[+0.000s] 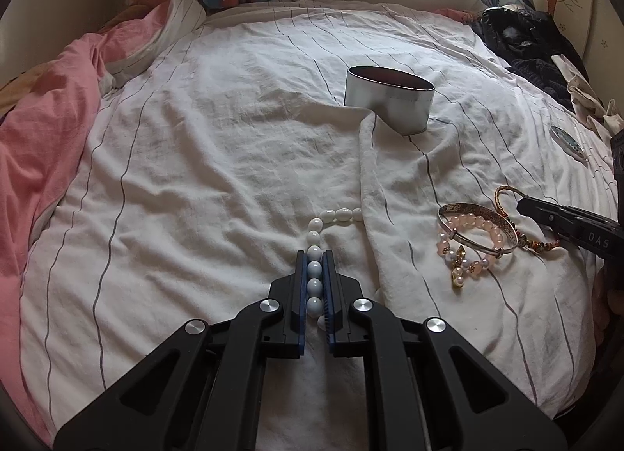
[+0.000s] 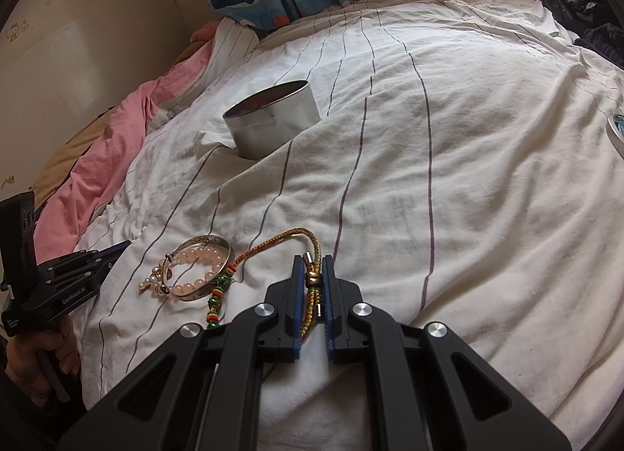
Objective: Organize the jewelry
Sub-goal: 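Carry the white bracelet and gold cord bracelet into the silver tin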
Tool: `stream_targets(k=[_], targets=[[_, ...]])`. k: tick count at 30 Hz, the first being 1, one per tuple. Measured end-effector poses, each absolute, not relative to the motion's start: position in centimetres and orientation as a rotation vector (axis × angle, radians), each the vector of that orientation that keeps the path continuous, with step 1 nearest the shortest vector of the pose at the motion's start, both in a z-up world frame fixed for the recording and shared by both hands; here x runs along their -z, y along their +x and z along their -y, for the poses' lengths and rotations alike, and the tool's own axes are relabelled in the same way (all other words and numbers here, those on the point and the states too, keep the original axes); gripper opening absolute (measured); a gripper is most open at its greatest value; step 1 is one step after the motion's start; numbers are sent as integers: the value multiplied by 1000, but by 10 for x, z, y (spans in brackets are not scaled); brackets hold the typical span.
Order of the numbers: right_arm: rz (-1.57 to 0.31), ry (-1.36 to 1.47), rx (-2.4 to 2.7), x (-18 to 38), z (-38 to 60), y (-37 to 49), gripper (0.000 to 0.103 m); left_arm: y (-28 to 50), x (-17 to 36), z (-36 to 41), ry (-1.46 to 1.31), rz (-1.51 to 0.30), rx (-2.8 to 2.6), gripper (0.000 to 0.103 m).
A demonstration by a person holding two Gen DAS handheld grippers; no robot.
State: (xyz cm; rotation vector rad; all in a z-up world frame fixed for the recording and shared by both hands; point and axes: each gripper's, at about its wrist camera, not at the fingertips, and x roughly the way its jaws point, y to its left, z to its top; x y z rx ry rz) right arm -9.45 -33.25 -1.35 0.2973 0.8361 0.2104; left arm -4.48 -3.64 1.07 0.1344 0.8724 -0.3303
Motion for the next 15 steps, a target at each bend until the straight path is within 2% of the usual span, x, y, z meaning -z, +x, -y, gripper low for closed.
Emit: stream_targets(k=[9,15], targets=[[-834,302,-211,13,333,-94,10,-46,-17,46,182,-847,334,7],[-807,357,-217,8,341,-93,10,-45,-31,38,73,-842,405,7]])
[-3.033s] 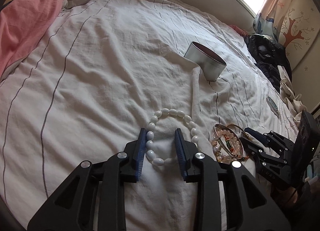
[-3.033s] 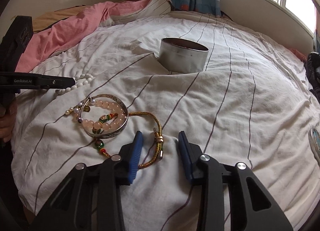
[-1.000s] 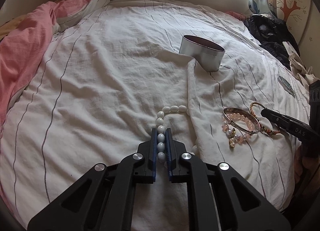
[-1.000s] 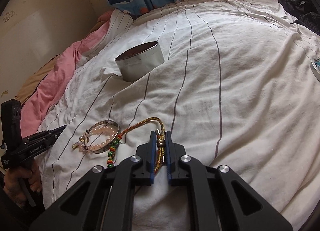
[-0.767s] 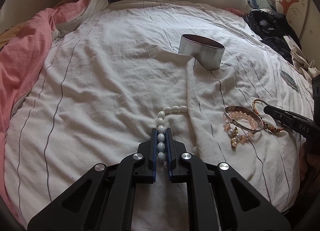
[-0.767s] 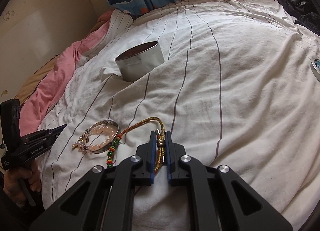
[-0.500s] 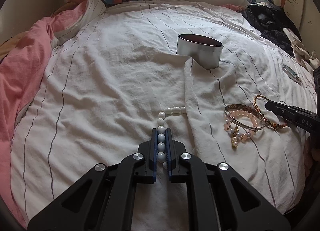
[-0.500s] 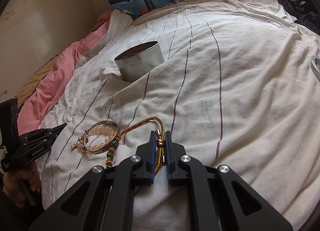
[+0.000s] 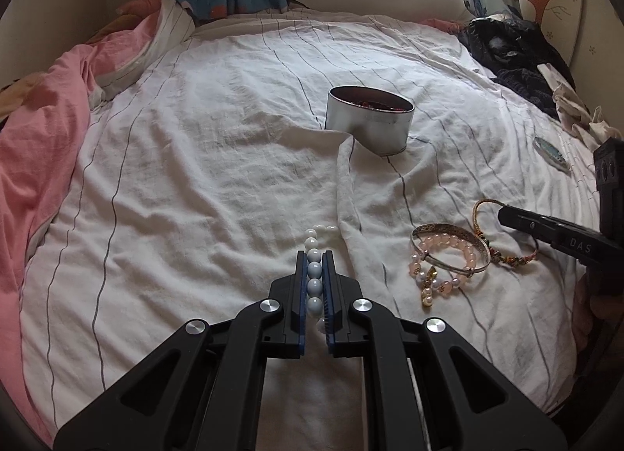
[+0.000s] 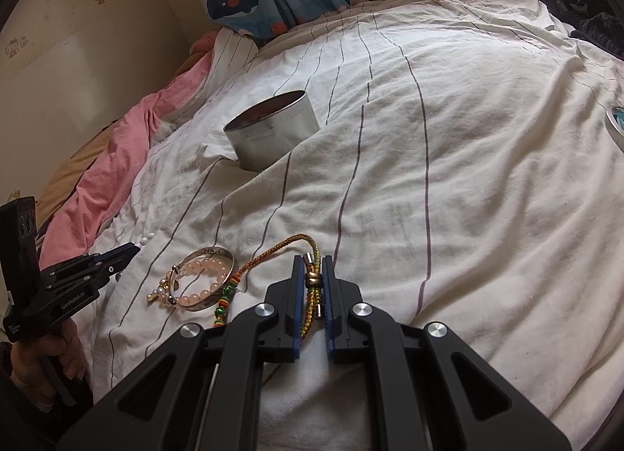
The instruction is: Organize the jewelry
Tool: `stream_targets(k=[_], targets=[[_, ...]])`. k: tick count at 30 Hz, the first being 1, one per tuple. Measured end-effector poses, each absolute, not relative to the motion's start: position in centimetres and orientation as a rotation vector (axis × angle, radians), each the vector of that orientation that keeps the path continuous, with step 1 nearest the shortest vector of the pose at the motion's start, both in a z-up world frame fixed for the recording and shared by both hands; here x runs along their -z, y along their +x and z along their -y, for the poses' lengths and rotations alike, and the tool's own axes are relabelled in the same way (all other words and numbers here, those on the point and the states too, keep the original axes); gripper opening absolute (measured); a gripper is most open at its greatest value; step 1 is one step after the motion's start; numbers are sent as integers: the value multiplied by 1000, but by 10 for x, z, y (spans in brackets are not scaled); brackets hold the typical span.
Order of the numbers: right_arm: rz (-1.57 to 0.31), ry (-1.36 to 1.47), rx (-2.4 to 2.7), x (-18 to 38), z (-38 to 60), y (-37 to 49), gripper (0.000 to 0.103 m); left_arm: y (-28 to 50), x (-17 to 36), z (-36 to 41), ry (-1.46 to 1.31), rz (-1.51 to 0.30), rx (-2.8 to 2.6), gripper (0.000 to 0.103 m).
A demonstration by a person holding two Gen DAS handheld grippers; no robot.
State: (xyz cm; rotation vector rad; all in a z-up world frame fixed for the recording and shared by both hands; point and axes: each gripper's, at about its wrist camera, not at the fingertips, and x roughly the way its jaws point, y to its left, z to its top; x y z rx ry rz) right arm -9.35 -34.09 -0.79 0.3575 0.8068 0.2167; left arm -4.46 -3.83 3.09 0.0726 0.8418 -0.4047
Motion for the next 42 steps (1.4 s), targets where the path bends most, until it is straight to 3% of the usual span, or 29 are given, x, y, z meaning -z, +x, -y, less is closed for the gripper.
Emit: stream_targets(k=[17,24,26,27,28,30,31,32,33,34,37,42], targets=[[-671,426,-325,-48,353,-52,9,8,-133,95,-75,-693,673,7],[-742,375,-339,-50,358,-31,9,76,-115,134,-135,-734,699,7],[-811,308,-309,-41,353,-32,21,99,-86,145,-78,-820,636,7],[-839,279,-286,-35,351,-35,44,107,-73,147,-43,-859,595,8],[-864,235,-248,-29,349,-39,54,111,-63,145,-30,-884,568,8],[-915,163,-228,-15,342,-47,54,110,-59,135,-43,-879,557,10],[-934,149,-229,-8,340,-50,46,106,-59,130,-43,-867,549,15],[-954,115,-229,-2,334,-50,39,102,-60,124,-46,-857,541,19],[-971,67,-227,3,327,-50,19,98,-62,118,-54,-848,539,24],[-974,38,-227,6,322,-52,8,94,-64,112,-61,-842,539,25],[-915,65,-246,-8,323,-55,8,78,-69,92,-99,-825,527,33],[-774,146,-267,-57,331,-32,8,46,-63,68,-151,-830,526,38]])
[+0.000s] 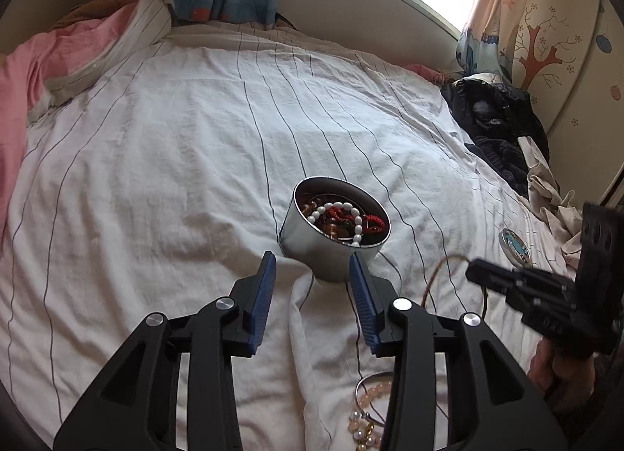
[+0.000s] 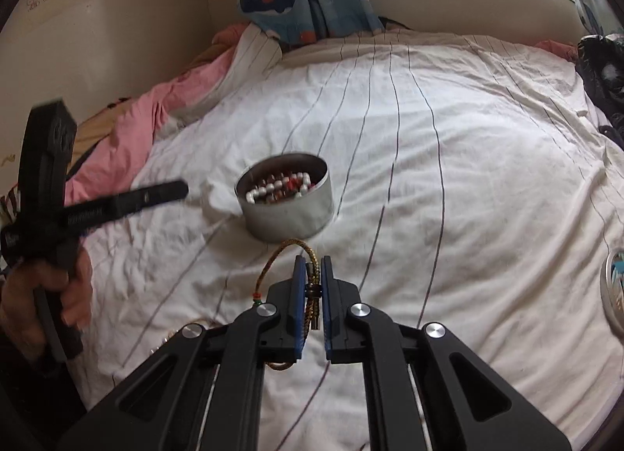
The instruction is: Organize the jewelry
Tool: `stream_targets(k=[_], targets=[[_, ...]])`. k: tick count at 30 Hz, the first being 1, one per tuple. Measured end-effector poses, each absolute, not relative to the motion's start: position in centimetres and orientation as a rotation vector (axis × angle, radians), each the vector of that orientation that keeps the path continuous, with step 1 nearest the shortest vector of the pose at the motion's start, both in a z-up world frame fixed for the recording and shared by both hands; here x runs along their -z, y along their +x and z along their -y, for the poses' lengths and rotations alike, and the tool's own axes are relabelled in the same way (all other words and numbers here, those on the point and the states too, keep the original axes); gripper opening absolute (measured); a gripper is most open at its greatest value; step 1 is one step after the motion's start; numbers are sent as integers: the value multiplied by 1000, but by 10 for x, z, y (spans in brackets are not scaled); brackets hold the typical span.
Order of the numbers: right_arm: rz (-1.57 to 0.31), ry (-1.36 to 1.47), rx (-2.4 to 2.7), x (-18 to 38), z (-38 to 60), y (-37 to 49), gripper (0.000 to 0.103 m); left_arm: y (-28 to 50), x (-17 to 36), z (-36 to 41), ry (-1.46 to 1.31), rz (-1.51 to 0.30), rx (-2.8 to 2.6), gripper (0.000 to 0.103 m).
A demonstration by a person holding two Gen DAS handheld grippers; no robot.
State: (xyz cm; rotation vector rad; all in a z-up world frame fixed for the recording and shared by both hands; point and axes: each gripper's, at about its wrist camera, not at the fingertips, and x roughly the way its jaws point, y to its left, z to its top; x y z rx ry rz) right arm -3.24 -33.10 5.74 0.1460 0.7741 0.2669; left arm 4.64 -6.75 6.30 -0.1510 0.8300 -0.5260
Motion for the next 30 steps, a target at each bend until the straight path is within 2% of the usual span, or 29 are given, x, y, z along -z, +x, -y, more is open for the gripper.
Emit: stream_targets(k=[7,11,14,15,16,17,22,29,30], targets=[[-697,164,-289,-92,311,27,8,35,-50,67,-148,-869,557,39],[-724,161,-276,-79,300,68,8,25,-56,68,-103,-859,589,40],[-814,166,-292,-53,291,92,10,15,-53,67,-85,-873,617,40],[-842,161,-289,-46,289,94,21,12,-52,67,-84,-880,626,40],[-840,155,-277,-43,289,92,41,9,-50,66,-82,-886,635,40],[-816,154,-265,-46,292,83,45,6,-49,66,-81,-891,644,40],[-795,152,-306,-54,305,17,45,-2,-48,73,-82,-902,721,40],[-992,122,-451,-4,286,-42,45,-6,-41,73,-120,-924,708,40],[-1010,107,-457,1,281,-43,42,-6,-40,71,-137,-924,709,40]])
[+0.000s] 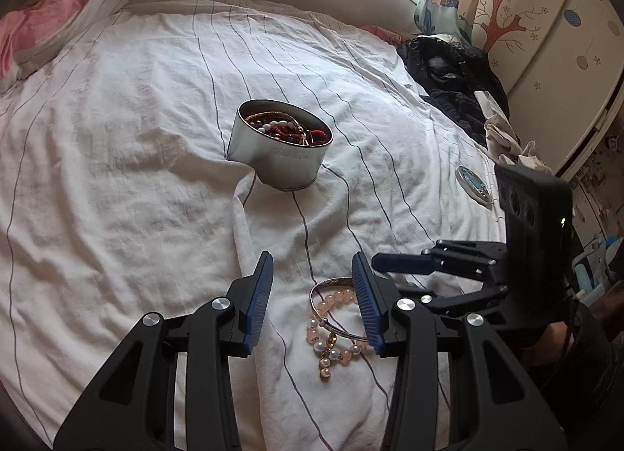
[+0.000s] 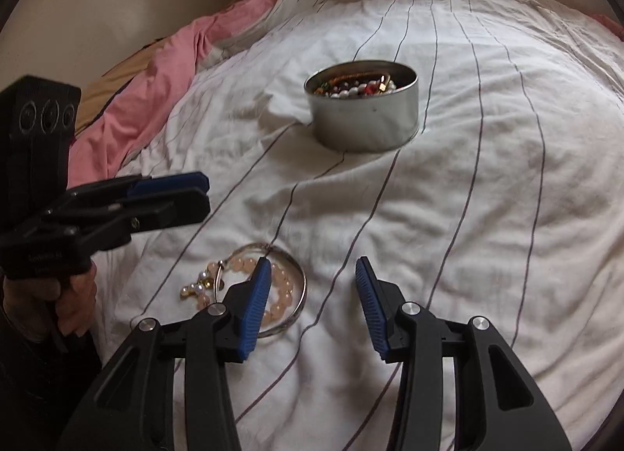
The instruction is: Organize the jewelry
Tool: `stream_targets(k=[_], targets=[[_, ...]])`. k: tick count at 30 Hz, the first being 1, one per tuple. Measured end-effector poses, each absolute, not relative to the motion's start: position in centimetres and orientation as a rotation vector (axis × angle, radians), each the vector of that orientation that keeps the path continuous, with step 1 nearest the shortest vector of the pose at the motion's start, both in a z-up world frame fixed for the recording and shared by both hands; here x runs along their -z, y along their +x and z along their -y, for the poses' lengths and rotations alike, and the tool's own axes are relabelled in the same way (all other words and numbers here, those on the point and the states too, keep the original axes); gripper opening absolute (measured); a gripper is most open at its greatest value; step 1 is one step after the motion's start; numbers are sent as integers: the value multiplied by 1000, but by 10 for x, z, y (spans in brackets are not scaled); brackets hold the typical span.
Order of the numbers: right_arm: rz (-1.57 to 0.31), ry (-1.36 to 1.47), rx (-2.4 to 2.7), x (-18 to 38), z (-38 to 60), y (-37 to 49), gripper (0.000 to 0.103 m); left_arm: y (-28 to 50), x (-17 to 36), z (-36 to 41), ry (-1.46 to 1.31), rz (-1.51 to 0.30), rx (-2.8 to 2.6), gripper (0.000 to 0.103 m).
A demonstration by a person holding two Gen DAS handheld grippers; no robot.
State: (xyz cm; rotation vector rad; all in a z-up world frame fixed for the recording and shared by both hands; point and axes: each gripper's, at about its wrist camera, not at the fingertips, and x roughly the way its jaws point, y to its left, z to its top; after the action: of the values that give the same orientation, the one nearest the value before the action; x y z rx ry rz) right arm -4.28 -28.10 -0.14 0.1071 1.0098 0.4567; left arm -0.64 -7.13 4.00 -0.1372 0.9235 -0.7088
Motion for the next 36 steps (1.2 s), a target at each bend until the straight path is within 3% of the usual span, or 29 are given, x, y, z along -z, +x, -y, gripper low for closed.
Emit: stream_targets(k=[2,3,4,7,20,21,22,24,36], targets=[[-1028,72,-452,8,274,-45,30,-5,-38,68,-153,-927,702,40],[-1028,64,-445,8,273,-47,17,-6,-37,68,-153,-930,697,40],[-1030,71,-443,8,274,-49,11,-6,-36,67,-151,-932,693,40],[-991,62,-385,1,282,-55,3,-6,-36,68,-149,-930,699,41],[-980,127,-214,4,332,-54,3,-33,-6,133,202,-990,781,56],[-988,123,-219,6,331,-53,5,-35,-5,134,211,-988,780,49],[-995,113,-223,9,328,-53,6,-35,-4,135,217,-990,779,29],[-996,89,-231,11,324,-53,6,-34,-5,132,189,-1003,795,17],[-817,229,-264,-35,343,-44,4,-3,-77,95,-39,-812,763,14]])
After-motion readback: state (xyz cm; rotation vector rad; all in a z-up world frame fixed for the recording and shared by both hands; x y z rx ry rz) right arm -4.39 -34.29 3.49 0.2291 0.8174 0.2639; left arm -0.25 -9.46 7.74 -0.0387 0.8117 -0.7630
